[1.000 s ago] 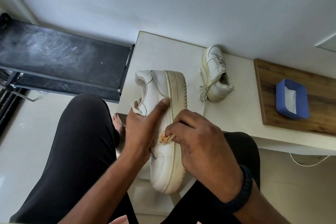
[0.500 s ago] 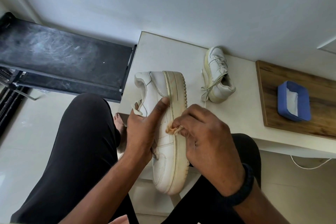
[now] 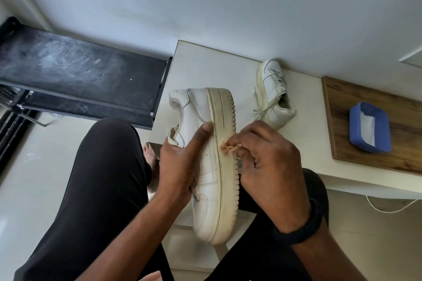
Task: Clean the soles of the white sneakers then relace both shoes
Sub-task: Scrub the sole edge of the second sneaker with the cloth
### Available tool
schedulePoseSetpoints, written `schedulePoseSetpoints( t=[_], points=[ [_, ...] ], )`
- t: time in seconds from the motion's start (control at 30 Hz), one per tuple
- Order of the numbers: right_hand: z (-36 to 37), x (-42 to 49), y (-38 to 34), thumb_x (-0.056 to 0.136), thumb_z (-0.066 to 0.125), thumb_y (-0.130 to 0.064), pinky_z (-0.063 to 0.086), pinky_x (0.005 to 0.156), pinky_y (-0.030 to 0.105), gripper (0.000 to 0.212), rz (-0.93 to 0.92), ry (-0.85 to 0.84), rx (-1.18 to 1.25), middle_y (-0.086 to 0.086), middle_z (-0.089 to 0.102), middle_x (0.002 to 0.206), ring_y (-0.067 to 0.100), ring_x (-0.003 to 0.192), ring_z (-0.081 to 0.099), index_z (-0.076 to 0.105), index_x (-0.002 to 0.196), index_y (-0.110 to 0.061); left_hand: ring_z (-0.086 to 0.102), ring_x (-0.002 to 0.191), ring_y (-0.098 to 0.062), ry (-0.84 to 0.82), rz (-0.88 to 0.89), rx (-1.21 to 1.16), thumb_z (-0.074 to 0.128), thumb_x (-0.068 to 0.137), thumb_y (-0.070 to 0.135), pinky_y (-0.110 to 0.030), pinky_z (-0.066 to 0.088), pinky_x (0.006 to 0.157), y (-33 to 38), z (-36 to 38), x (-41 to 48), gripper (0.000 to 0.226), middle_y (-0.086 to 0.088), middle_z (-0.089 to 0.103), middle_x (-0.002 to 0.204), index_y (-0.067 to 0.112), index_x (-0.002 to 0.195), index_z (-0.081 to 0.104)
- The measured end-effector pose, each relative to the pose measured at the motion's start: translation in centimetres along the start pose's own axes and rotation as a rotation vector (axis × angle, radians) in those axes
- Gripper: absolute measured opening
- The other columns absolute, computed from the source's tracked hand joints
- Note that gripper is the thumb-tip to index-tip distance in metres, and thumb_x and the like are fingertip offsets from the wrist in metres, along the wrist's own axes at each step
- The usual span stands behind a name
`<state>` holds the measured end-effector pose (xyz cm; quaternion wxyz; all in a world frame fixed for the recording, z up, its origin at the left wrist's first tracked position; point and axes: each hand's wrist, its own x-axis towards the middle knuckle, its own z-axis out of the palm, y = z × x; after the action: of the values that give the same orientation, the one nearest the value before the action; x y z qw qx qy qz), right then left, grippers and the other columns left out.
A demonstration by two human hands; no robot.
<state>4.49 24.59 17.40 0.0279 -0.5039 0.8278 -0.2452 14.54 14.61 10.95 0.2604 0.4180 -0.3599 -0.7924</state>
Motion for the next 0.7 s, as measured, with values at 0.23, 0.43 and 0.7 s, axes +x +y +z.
schedulePoseSetpoints(
  t=[0.23, 0.43, 0.7],
  points=[
    [0.5, -1.6, -1.2, 0.083, 0.067, -0.005, 0.059, 0.071, 0.033, 0.015, -0.156, -0.178, -0.004, -0.003, 0.063, 0.094, 0.015, 0.085, 0.062, 0.074, 0.093, -0.015, 0.078, 0.102, -0.031, 0.017, 0.002, 0.016, 0.081, 0.088, 0.027, -0.058, 0.059, 0.098, -0.2, 0.0, 0.1, 0.034, -0.012, 0.08, 0.107, 0.013, 0.118, 0.074],
    [-0.7, 0.3, 1.2, 0.077, 0.078, 0.002, 0.062, 0.073, 0.03, 0.019, 0.003, 0.038, 0.024, -0.005, 0.068, 0.094, 0.011, 0.083, 0.068, 0.078, 0.09, -0.012, 0.079, 0.097, -0.026, -0.013, 0.005, 0.082, 0.083, 0.079, 0.037, -0.053, 0.061, 0.094, 0.0, 0.1, 0.0, 0.047, -0.009, 0.081, 0.103, 0.013, 0.118, 0.071],
    [0.5, -1.4, -0.7, 0.082, 0.068, 0.0, 0.058, 0.069, 0.033, 0.018, -0.176, -0.082, -0.036, -0.003, 0.063, 0.093, 0.016, 0.083, 0.062, 0.075, 0.089, -0.015, 0.078, 0.099, -0.031, -0.008, -0.051, 0.015, 0.078, 0.089, 0.026, -0.052, 0.06, 0.095, -0.2, -0.1, 0.1, 0.034, -0.013, 0.081, 0.105, 0.009, 0.118, 0.074]
  ],
)
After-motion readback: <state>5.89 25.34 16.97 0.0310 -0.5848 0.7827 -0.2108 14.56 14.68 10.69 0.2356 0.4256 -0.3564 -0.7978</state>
